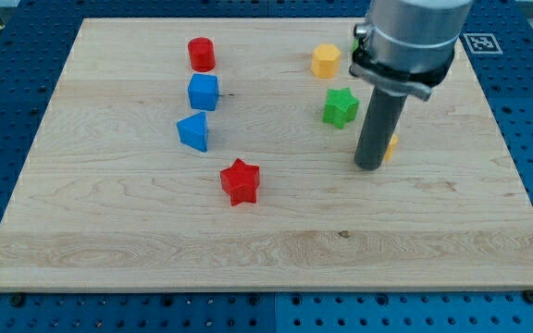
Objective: Push yellow heart below the green star
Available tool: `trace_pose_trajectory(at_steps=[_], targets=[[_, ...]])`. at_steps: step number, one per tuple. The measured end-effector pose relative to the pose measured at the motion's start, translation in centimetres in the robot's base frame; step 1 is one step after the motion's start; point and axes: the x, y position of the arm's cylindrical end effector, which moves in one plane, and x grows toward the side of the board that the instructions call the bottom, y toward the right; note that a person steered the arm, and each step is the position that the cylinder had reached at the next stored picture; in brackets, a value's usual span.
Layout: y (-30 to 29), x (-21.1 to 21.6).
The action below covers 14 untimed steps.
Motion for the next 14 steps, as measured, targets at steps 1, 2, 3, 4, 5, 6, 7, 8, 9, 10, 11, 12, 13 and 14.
trace_pose_trajectory(at_steps=[1, 2, 3, 4, 5, 6, 7, 8, 9, 10, 11, 12, 13, 14], targets=[[1.3, -0.6], [1.3, -0.6], [0.4, -0.6], [4.5, 1.8], [10.4, 0.4], [10.9, -3.2], [8.8, -3.4], [5.9, -4.3], [4.8, -5.5], [2.4, -5.5], [0.8, -4.9], [0.6, -3.5], [0.6, -1.1], [0.7, -1.0]])
